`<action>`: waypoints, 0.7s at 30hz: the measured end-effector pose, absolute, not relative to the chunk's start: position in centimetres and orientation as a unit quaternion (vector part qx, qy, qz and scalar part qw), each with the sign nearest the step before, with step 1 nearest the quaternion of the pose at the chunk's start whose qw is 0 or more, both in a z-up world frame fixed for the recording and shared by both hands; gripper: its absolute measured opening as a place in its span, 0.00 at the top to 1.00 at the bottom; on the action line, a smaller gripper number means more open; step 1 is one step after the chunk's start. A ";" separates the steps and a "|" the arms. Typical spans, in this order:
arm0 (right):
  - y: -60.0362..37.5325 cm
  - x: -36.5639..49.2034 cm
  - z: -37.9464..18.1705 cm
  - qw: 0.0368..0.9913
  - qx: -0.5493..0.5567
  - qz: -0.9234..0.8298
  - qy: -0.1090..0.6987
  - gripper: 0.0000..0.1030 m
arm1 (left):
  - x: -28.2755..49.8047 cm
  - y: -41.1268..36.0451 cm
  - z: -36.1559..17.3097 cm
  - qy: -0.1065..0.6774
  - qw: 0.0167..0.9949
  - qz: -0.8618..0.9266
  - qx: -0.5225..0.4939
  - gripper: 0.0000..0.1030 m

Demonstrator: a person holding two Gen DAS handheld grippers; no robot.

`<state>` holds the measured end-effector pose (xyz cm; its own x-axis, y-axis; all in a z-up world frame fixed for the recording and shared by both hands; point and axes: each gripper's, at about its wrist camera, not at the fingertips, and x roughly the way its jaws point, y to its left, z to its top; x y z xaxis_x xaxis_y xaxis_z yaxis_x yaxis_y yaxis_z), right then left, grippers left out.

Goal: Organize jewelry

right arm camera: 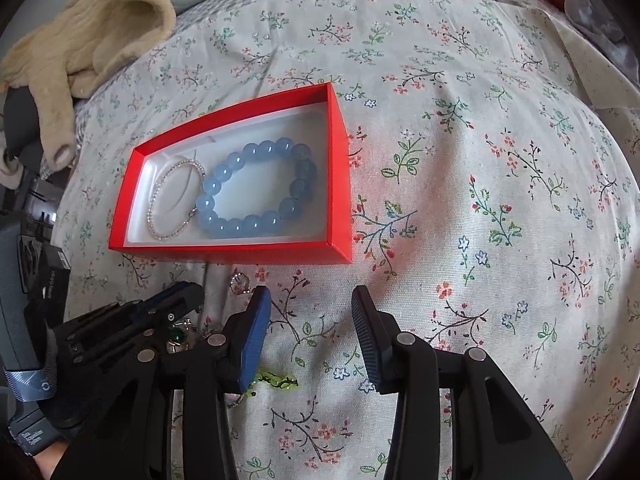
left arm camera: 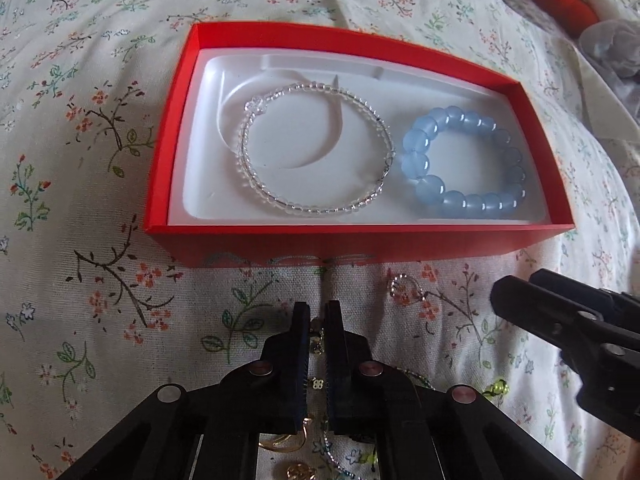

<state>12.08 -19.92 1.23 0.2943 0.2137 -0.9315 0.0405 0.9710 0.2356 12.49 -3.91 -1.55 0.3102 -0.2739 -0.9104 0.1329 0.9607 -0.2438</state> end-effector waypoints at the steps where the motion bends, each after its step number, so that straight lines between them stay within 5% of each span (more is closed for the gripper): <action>1: -19.8 12.1 1.2 0.797 0.107 0.055 0.592 0.57 | 12.4 -3.7 -1.4 0.572 0.809 -0.126 -0.062 0.99; 21: -14.8 13.6 -0.9 0.796 0.081 0.061 0.596 0.63 | 10.9 2.5 0.4 0.553 0.822 -0.102 -0.090 0.99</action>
<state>13.60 -14.84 -0.90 0.2815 0.1951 -0.9395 -0.0008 0.9792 0.2031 10.91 2.46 0.35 0.3686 -0.2665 -0.8906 0.0683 0.9632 -0.2599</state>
